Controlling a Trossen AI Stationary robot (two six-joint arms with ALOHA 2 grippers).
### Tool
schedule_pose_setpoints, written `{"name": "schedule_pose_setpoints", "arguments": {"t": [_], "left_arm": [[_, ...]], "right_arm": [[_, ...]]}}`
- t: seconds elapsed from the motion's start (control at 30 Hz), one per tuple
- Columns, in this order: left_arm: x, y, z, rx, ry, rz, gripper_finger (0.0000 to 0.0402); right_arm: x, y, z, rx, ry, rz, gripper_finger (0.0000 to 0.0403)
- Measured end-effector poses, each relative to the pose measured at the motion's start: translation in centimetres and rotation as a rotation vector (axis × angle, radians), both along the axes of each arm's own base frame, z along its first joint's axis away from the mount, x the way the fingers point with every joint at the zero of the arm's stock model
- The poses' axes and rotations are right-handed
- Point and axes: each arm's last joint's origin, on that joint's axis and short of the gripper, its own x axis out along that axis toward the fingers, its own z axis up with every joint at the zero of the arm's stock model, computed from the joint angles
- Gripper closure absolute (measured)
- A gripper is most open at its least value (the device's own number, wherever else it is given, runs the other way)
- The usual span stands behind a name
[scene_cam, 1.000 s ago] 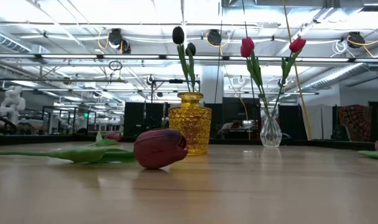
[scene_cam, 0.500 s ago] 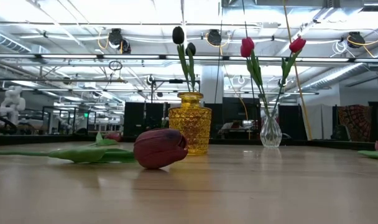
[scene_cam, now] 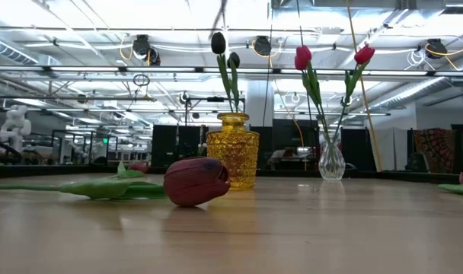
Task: Sort flowers into vase by color
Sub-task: Put the black flower into the red vase
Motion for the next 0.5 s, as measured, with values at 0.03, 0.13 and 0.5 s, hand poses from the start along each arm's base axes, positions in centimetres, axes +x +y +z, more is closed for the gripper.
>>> {"name": "schedule_pose_setpoints", "arguments": {"t": [0.03,0.13,0.5], "left_arm": [[-0.5,0.0,0.0,0.004,0.014,0.021,0.02],[-2.0,0.2,0.1,-0.033,0.041,0.039,0.0199],[-4.2,2.8,-2.2,-0.162,0.208,0.164,0.0198]], "right_arm": [[0.1,-0.8,0.1,0.003,-0.002,-0.026,0.04],[0.2,-3.8,0.7,0.03,-0.008,-0.118,0.04],[0.4,-16.8,-0.7,0.235,0.076,-0.246,0.0401]]}}
